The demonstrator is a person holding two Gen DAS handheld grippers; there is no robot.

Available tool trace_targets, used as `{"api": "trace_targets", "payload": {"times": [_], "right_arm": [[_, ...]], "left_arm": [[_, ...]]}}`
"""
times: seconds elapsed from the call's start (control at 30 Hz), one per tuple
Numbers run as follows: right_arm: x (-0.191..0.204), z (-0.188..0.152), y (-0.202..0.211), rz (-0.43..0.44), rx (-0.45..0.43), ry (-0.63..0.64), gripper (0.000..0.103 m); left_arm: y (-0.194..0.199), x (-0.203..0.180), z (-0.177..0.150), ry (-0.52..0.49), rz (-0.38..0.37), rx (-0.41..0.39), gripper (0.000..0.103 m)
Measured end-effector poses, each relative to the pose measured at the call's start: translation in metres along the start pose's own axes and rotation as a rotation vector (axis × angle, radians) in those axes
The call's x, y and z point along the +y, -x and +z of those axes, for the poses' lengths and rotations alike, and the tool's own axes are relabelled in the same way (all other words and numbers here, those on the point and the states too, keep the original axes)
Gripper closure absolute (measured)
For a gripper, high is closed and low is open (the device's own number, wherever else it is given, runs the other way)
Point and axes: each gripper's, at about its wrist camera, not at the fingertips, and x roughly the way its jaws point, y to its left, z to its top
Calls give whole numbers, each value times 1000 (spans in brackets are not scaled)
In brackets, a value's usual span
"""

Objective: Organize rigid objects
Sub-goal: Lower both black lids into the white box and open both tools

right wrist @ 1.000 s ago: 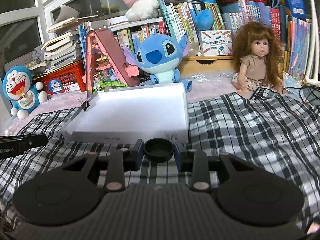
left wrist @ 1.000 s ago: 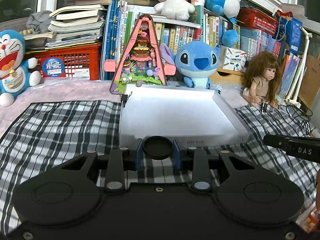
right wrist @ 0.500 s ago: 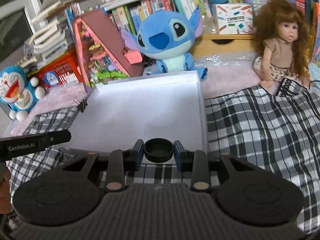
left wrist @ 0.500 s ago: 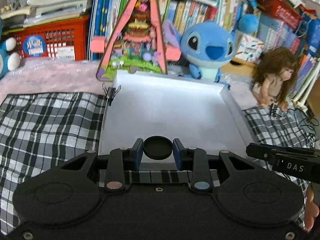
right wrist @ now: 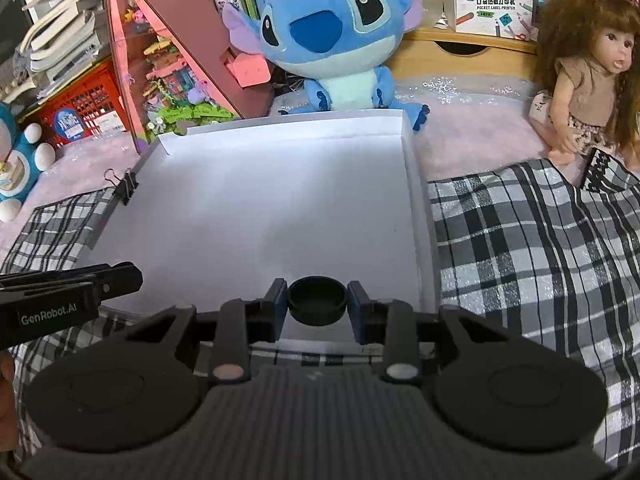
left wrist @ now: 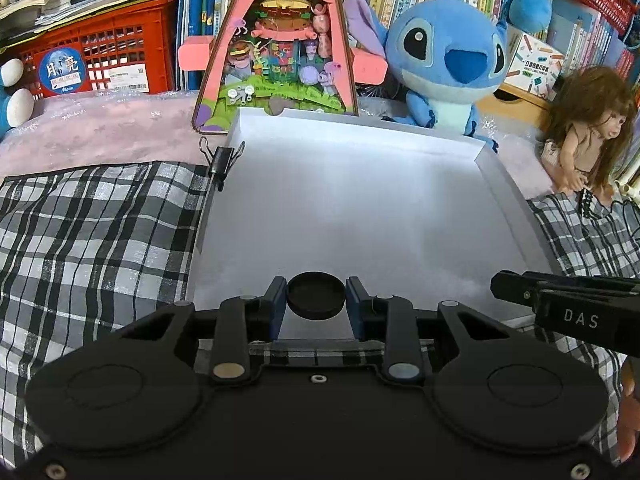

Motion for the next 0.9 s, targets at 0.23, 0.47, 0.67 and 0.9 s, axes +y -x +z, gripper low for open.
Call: {"api": "trace_targets", "payload": {"times": [0.23,0.47,0.67,0.9], "right_arm": [[1,0,-12,-11,7,4,65],[1,0,-16,-17,7,11,65],[0,-2,-22,-26,11,9,65],[0,-2,-24,-31,-7,5,65]], "left_arm": [[-6,-1,-1,-15,7,1,73],[-11,1,-2,-20,21,-5,73],[-17,4,-4,-4,27,0,73],[-20,3,-7,-12,32,-13,73]]}}
